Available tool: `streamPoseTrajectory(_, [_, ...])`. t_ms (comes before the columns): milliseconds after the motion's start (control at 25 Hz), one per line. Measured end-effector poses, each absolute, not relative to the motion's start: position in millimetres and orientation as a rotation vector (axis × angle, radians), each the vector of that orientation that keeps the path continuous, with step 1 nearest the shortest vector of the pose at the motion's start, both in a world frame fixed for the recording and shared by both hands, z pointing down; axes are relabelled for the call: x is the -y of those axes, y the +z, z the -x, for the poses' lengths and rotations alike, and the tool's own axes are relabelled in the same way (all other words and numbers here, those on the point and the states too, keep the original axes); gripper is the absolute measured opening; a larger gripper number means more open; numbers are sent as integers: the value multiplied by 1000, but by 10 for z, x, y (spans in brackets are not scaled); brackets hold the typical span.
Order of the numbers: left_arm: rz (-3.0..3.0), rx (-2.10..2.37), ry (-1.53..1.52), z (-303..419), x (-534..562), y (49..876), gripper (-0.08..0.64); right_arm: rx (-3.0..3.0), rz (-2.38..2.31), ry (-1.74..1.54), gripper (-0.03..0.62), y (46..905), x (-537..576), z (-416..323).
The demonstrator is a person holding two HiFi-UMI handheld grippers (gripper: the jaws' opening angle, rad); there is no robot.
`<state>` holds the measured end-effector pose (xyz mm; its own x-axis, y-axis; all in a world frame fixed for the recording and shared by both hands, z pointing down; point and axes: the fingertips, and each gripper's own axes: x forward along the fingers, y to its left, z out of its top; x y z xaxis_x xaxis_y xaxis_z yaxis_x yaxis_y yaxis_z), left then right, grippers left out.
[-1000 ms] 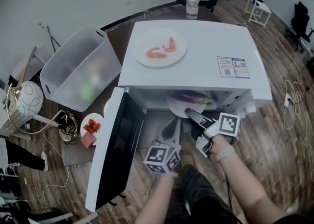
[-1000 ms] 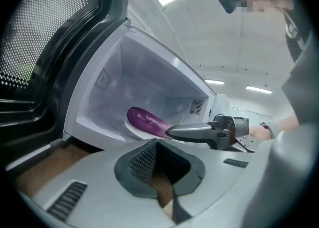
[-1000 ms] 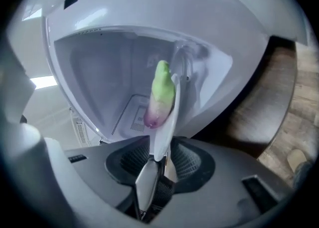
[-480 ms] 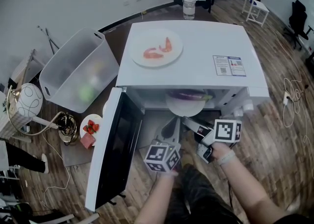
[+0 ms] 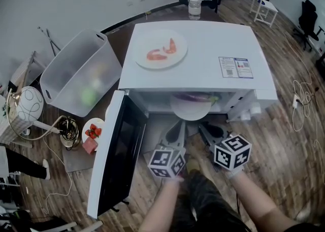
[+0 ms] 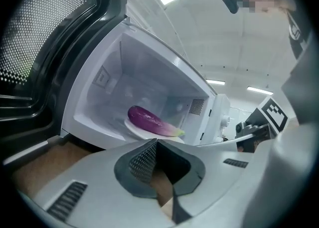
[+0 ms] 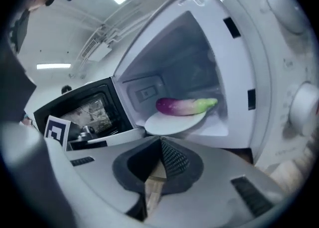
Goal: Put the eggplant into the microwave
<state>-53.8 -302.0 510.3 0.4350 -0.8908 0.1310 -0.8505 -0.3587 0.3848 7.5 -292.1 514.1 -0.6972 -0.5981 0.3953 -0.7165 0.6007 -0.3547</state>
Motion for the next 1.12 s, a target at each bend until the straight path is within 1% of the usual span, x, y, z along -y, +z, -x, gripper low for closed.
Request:
streamPoseTrajectory(160, [-2295, 1477, -142, 523, 3015, 5109, -6, 2559, -1147, 605, 3, 5135, 3016, -134])
streamPoseTrajectory(720, [-2315, 1465, -143, 470, 3064, 5074, -6, 2541, -1159, 572, 3, 5166, 3190, -60])
streamPoseTrajectory(1120, [-2315, 1489, -156, 531, 3187, 5061, -6, 2555, -1174, 634, 3, 5181, 3291, 54])
